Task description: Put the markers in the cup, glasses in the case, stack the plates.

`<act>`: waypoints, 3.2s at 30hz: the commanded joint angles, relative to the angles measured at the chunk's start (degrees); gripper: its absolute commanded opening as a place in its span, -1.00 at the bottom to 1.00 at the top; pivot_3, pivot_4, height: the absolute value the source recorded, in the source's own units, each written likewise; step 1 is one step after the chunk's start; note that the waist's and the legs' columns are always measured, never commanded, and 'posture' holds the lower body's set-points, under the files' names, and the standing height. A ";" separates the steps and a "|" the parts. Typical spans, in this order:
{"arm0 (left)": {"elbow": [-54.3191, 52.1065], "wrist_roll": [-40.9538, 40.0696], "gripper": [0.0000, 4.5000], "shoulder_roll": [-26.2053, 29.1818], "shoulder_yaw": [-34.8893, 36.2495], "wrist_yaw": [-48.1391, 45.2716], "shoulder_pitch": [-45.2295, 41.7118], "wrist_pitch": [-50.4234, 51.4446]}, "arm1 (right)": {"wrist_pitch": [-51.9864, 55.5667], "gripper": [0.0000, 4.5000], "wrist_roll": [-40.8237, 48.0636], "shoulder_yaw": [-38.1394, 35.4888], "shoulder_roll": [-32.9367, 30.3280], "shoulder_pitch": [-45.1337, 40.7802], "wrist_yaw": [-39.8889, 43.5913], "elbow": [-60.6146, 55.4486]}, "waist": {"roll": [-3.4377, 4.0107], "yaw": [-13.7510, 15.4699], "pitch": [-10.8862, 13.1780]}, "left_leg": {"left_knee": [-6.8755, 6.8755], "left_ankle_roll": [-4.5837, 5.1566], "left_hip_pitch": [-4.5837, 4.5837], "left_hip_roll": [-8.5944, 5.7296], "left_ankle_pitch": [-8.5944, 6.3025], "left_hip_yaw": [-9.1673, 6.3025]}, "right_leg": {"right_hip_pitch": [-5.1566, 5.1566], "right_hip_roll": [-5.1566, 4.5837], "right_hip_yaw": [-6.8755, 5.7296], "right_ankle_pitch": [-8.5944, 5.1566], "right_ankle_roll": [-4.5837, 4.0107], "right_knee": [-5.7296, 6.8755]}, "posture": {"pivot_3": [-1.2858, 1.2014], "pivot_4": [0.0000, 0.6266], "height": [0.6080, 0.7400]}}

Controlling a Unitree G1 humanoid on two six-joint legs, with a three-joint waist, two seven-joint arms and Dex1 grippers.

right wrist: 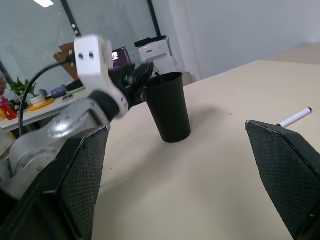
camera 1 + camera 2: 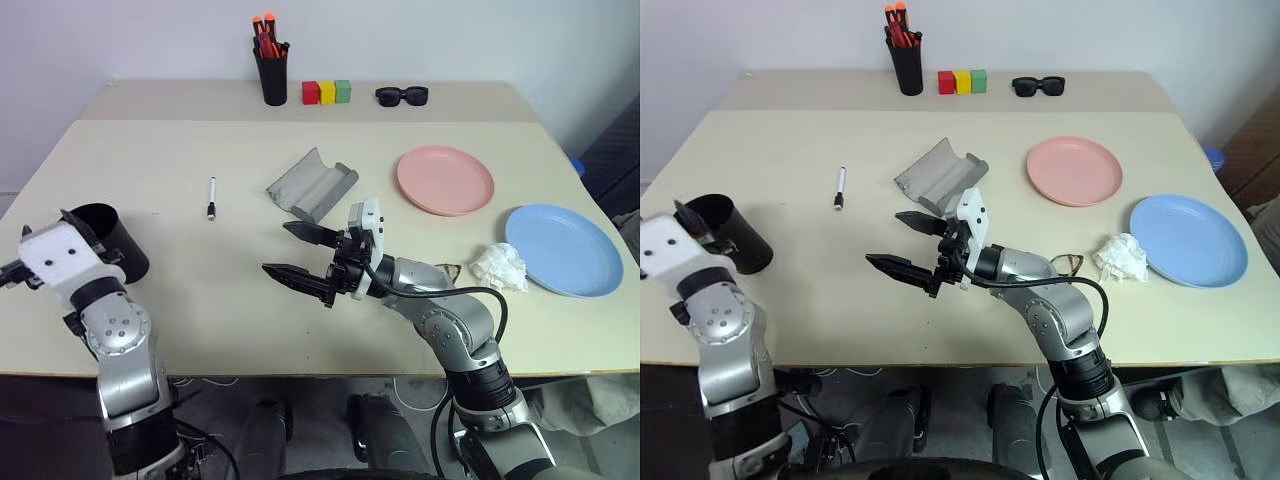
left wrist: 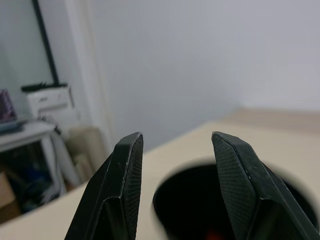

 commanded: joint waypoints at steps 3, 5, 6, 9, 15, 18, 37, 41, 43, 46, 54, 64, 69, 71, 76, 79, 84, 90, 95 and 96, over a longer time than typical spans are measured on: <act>-2.86 -4.82 0.09 3.04 -8.69 -10.40 -11.36 12.60 | -0.45 1.00 1.86 -2.34 1.26 -0.62 -1.91 -1.80 | -0.02 0.14 -0.01 | 0.02 0.00 -0.01 -0.02 0.00 -0.02 | 0.03 0.00 -0.03 0.01 0.01 -0.01 | 0.03 -0.52 1.00; -1.46 -5.22 0.37 2.42 -9.67 -10.71 -14.20 22.87 | -0.57 1.00 1.84 -2.79 1.45 -0.82 -2.67 -1.44 | -0.02 -0.15 -0.01 | 0.02 0.00 0.00 -0.04 0.00 0.01 | 0.06 -0.02 -0.01 0.09 0.18 -0.04 | 0.03 -0.52 1.00; -0.10 -5.75 0.58 1.79 -9.47 -10.40 -16.10 28.89 | -0.67 1.00 1.68 -2.97 1.46 -0.86 -2.98 -1.27 | -0.02 -0.37 -0.01 | 0.01 0.00 0.01 -0.04 0.00 0.00 | 0.06 -0.02 -0.01 0.10 0.20 -0.04 | 0.03 -0.52 1.00; 6.14 -5.01 0.99 1.03 -9.44 -8.69 -22.17 42.94 | -0.98 1.00 1.19 -3.29 1.27 -0.76 -3.54 -1.08 | -0.01 -0.97 0.00 | -0.04 0.02 0.01 0.01 -0.01 -0.04 | -0.03 0.09 -0.02 0.10 0.22 0.03 | 0.03 -0.52 1.00; 28.55 -6.71 0.99 2.68 -6.41 -8.11 -35.07 48.93 | -1.29 1.00 0.52 -3.28 1.09 -0.24 -4.09 -1.18 | -0.03 -1.45 0.01 | -0.06 0.02 -0.02 0.01 0.00 -0.13 | -0.07 0.10 -0.05 0.10 0.22 0.05 | 0.03 -0.52 1.00; 41.55 -8.33 0.99 4.21 -4.46 -8.73 -40.97 47.86 | -1.43 1.00 0.23 -3.15 1.18 -0.08 -4.37 -1.27 | -0.03 -1.51 0.01 | -0.08 0.02 -0.03 0.00 0.00 -0.11 | -0.09 0.07 -0.05 0.10 0.23 0.04 | 0.03 -0.52 1.00; 75.99 -14.57 -0.98 9.57 -0.21 -9.64 -55.31 34.37 | -2.27 1.00 -0.30 -3.59 0.68 1.28 -6.44 -2.47 | -0.03 -0.17 0.01 | -0.09 -0.02 -0.02 -0.05 0.01 -0.09 | -0.09 -0.02 -0.05 0.12 0.25 0.08 | 0.03 -0.52 1.00; 62.06 -11.88 -0.98 8.70 -5.72 -13.25 -49.35 22.21 | -2.08 1.00 0.07 -3.71 0.71 0.87 -6.31 -2.24 | -0.07 -0.10 0.03 | -0.11 -0.04 -0.07 -0.04 0.01 -0.07 | -0.14 -0.05 -0.04 0.13 0.23 0.04 | 0.03 -0.52 1.00; 54.51 -12.56 -0.98 8.47 -6.86 -15.17 -46.28 19.55 | -1.78 1.00 0.67 -3.76 0.70 0.77 -5.95 -2.34 | -0.11 -0.16 0.07 | -0.13 -0.05 -0.17 -0.04 0.02 -0.04 | -0.30 -0.06 -0.01 0.14 0.21 0.08 | 0.03 -0.52 1.00; 37.24 -16.10 -0.98 7.93 -6.08 -18.95 -38.80 14.81 | -0.49 1.00 2.51 -3.42 0.23 1.11 -4.50 -3.55 | -0.11 -0.29 0.07 | -0.22 -0.08 -0.30 -0.01 0.04 0.01 | -0.55 -0.06 0.03 0.17 0.16 0.12 | 0.03 -0.52 1.00; 8.51 -15.04 -0.98 10.63 -1.38 -15.51 -23.67 14.59 | 0.71 1.00 4.28 -1.38 -1.06 1.35 -0.20 -4.84 | -0.11 -0.27 0.07 | -0.33 -0.10 -0.21 0.02 0.06 0.08 | -0.56 -0.02 0.09 0.20 0.11 0.12 | 0.03 -0.52 1.00; -5.60 -9.93 -0.98 10.15 6.05 -6.34 -12.47 15.61 | 3.69 1.00 7.10 -0.42 -1.00 0.83 2.26 -4.32 | -0.17 0.02 0.03 | -0.10 -0.10 -0.20 0.02 0.06 0.04 | -0.34 0.01 0.04 0.20 0.10 0.08 | 0.03 -0.52 1.00; -9.28 -7.71 -0.98 8.94 4.77 -5.25 -8.86 16.10 | 5.05 1.00 7.70 -0.23 -1.20 0.25 2.58 -4.06 | -0.17 -0.14 0.03 | -0.10 -0.10 -0.17 0.03 0.06 0.05 | -0.33 0.01 0.04 0.20 0.10 0.07 | 0.03 -0.52 1.00; -10.45 -7.02 -0.98 8.06 3.91 -5.26 -7.27 16.25 | 5.46 1.00 7.82 -0.22 -1.31 0.17 2.69 -4.17 | -0.18 -0.17 0.03 | -0.10 -0.09 -0.17 0.03 0.06 0.04 | -0.33 0.02 0.04 0.19 0.10 0.08 | 0.03 -0.52 1.00; -11.33 -6.49 -0.98 5.59 4.22 -4.12 -5.06 14.09 | 5.74 1.00 7.82 -0.12 -1.71 0.10 2.84 -4.32 | -0.19 -0.11 0.02 | -0.09 -0.09 -0.17 0.03 0.06 0.04 | -0.33 0.03 0.04 0.19 0.10 0.07 | 0.03 -0.52 1.00; -10.83 -5.66 -0.98 5.46 3.86 -4.00 -4.52 13.21 | 5.72 1.00 7.75 -0.16 -1.73 0.12 2.67 -4.31 | -0.19 -0.13 0.02 | -0.09 -0.09 -0.17 0.03 0.06 0.06 | -0.33 0.03 0.04 0.19 0.09 0.07 | 0.03 -0.52 1.00; -9.83 -4.07 -0.98 5.00 3.51 -3.36 -3.57 12.19 | 5.42 1.00 7.39 -0.34 -1.51 0.25 2.04 -4.19 | -0.19 -0.17 0.02 | -0.09 -0.09 -0.17 0.03 0.05 0.06 | -0.33 0.03 0.04 0.19 0.09 0.07 | 0.03 -0.52 1.00; -10.14 -3.93 -0.98 4.05 3.86 -3.11 -2.56 11.65 | 5.20 1.00 7.20 -0.15 -1.39 0.44 1.74 -4.28 | -0.20 -0.13 0.01 | -0.08 -0.09 -0.17 0.03 0.05 0.05 | -0.32 0.03 0.04 0.19 0.09 0.07 | 0.03 -0.52 1.00; -10.48 -3.32 -0.98 2.99 2.75 -3.40 -1.32 11.56 | 5.45 1.00 7.36 -0.24 -1.43 0.93 1.18 -4.83 | -0.20 -0.15 0.01 | -0.09 -0.09 -0.17 0.03 0.05 0.05 | -0.32 0.03 0.04 0.19 0.09 0.07 | 0.03 -0.52 1.00; -10.39 -3.13 -0.98 2.88 2.59 -3.40 -1.13 11.38 | 5.50 1.00 7.42 -0.26 -1.44 1.02 1.02 -4.92 | -0.21 -0.12 0.01 | -0.08 -0.09 -0.17 0.03 0.05 0.05 | -0.32 0.03 0.04 0.19 0.09 0.07 | 0.03 -0.52 1.00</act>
